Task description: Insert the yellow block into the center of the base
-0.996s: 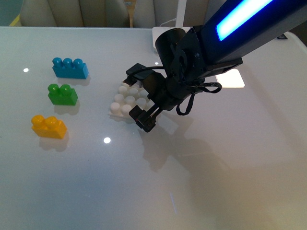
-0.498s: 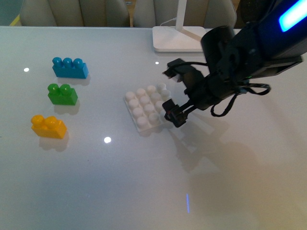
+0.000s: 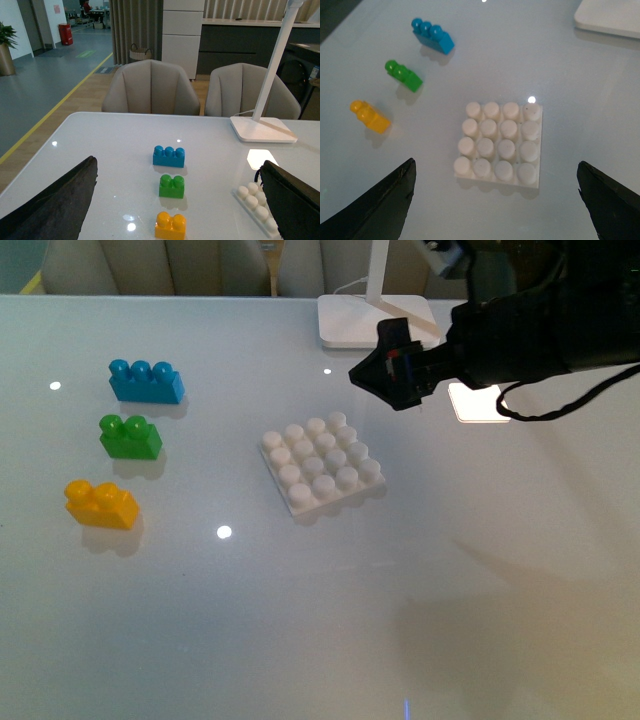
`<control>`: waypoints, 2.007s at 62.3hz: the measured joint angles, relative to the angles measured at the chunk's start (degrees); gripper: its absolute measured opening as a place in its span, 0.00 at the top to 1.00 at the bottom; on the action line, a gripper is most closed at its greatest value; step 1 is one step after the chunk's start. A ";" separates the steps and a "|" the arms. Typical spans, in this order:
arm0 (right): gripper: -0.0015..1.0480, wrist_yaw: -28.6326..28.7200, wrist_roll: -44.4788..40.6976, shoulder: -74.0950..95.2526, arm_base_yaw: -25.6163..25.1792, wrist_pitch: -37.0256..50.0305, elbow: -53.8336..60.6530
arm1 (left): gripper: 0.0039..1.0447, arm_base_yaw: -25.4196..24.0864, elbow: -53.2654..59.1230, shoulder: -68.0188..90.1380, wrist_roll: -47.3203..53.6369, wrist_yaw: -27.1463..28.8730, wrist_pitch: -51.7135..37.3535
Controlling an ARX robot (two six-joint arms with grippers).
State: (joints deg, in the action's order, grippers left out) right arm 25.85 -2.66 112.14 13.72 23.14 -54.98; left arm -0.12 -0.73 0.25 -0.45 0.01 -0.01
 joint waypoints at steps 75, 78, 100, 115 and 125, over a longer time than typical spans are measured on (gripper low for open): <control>0.98 -25.94 2.86 -69.99 -13.60 17.35 54.14 | 0.07 0.00 0.00 0.00 0.00 0.00 0.00; 0.98 -25.97 2.86 -72.08 -13.62 15.52 54.16 | 0.07 0.00 0.00 0.00 0.00 0.00 0.00; 0.98 -25.94 2.84 -86.42 -13.62 2.36 54.21 | 0.07 0.00 0.00 0.00 0.00 0.00 0.00; 0.98 -25.94 2.84 -93.29 -13.62 -4.24 54.23 | 0.07 0.00 0.00 0.00 0.00 0.00 0.00; 0.98 -25.94 2.84 -97.13 -13.62 -8.09 54.23 | 0.07 0.00 0.00 0.00 0.00 0.00 0.00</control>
State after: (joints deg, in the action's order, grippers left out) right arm -0.10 0.19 15.00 0.10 15.05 -0.75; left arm -0.12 -0.73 0.25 -0.45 0.01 -0.01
